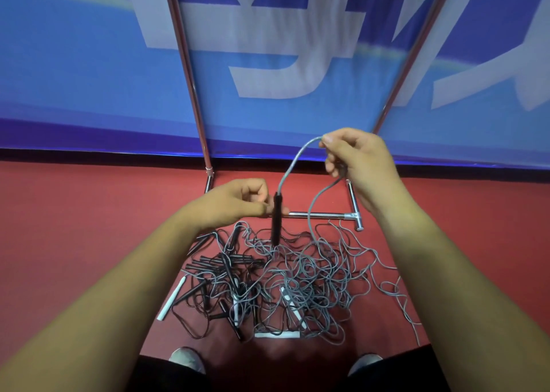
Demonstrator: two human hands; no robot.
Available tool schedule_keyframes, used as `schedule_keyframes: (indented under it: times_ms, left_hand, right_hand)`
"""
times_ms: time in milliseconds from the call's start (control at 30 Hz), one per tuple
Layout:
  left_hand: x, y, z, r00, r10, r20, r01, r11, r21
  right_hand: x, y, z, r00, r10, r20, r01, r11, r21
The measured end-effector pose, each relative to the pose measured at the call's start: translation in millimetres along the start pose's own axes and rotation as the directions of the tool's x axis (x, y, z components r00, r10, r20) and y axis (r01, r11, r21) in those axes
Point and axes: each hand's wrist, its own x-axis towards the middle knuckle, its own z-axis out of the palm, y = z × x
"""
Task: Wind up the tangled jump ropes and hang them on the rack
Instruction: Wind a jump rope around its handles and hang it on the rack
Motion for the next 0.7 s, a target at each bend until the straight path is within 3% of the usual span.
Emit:
schedule_keyframes:
  times_ms: [133, 233, 500, 600, 700]
  left_hand:
    - [4, -6, -2, 1.0, -0.018, -0.02, 0.015, 0.99, -0.143]
    - [6, -4, 1, 0.994, -0.087, 0.059, 0.102, 0.941, -0.323]
    - [9, -3, 6, 0.997, -0.07, 0.015, 0.069, 0.894, -0.443]
    - [9, 6, 7, 0.998, -0.053, -0.018, 0.035, 0.85, -0.526]
    - [14, 11, 3, 0.987, 0.025, -0.158, -0.122, 0.761, -0.638]
  right_hand:
    - [3, 4, -5, 0.988, 0.02, -0.153, -0.022, 1.0, -0.011]
    - [7, 5, -11, 0.969, 0.022, -0.247, -0.031, 0.999, -0.033]
    - [10, 11, -19, 0.961, -0.023, -0.276, -0.013, 0.992, -0.129]
    - [8, 18, -21, 0.981, -0.002, -0.193, -0.04, 0.976, -0.214]
    - [3, 26, -23, 0.992, 0.094, 0.082, -0.053, 0.913, -0.405]
